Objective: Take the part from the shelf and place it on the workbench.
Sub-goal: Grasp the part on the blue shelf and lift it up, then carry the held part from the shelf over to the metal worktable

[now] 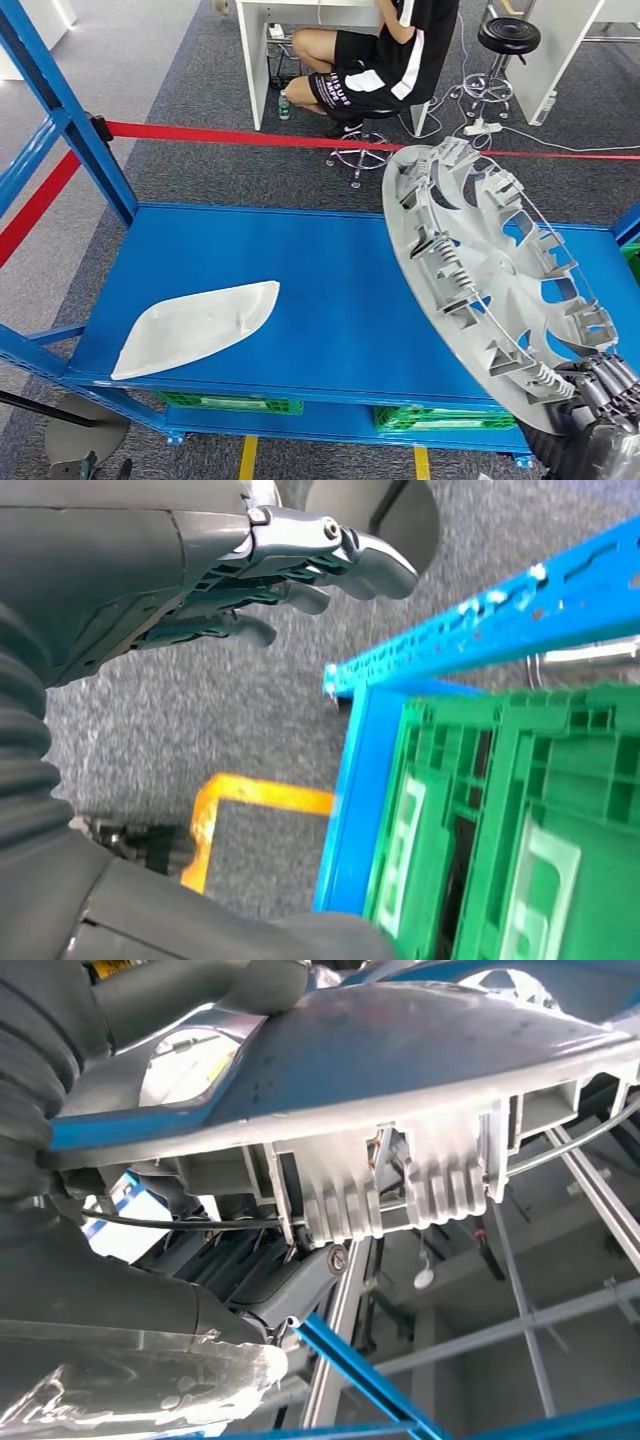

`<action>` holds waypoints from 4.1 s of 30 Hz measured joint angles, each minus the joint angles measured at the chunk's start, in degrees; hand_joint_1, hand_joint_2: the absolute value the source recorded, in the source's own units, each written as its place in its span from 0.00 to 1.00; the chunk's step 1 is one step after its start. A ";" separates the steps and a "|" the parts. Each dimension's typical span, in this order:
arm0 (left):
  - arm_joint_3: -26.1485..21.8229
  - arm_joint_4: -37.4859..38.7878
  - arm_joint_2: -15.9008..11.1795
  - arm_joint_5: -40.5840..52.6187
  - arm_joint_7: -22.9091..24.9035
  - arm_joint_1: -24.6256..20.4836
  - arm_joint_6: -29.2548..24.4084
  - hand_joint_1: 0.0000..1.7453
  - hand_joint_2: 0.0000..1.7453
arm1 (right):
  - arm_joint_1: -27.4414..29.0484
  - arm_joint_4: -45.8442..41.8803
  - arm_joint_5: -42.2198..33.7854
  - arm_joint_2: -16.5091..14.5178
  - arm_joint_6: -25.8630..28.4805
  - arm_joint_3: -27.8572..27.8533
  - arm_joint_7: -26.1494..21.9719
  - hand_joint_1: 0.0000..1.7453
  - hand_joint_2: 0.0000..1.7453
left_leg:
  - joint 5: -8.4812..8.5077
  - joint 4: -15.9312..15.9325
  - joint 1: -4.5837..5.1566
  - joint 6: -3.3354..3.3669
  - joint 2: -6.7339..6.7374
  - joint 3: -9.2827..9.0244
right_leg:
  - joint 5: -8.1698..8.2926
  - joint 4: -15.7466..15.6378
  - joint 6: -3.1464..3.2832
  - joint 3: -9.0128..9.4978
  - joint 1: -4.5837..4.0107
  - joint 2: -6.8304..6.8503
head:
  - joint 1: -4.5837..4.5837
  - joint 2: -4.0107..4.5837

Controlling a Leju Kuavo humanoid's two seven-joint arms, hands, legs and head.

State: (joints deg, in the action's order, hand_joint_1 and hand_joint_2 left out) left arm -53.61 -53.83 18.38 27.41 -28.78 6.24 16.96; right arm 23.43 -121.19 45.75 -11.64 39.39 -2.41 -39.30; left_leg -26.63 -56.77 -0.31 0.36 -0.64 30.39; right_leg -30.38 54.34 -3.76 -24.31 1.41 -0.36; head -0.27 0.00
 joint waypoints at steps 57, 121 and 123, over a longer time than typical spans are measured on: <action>7.88 -2.05 -0.17 -1.60 -1.10 1.29 -7.96 0.00 1.00 | 2.50 -0.52 1.69 2.96 0.02 2.08 -0.58 0.97 1.00 | -4.51 -8.86 0.13 -1.76 0.77 7.23 | 3.91 1.86 3.36 -5.59 -0.94 -0.20 | 0.49 0.00; 22.70 7.93 -2.73 -3.52 -3.20 -1.59 -15.23 0.00 1.00 | 15.06 -11.22 2.82 -2.72 0.06 -5.64 -0.63 0.97 1.00 | -8.49 -14.78 0.42 -0.65 0.82 5.21 | 7.55 0.66 3.16 -8.50 -1.55 -1.36 | 0.92 0.00; 22.74 7.99 -2.74 -3.52 -3.20 -1.67 -15.23 0.00 1.00 | 15.07 -11.22 2.82 -2.73 0.06 -5.68 -0.65 0.97 1.00 | -5.27 -10.79 0.66 0.05 0.10 1.61 | 8.85 1.25 3.07 -10.63 -1.68 -2.97 | 0.92 0.00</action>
State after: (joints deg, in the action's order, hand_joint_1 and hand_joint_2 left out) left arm -30.88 -45.84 15.64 23.89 -31.98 4.58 1.73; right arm 38.50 -132.41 48.58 -14.37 39.45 -8.09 -39.94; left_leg -31.90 -67.56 0.36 0.41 -0.54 32.00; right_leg -21.53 55.60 -0.69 -34.94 -0.27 -3.33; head 0.64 0.00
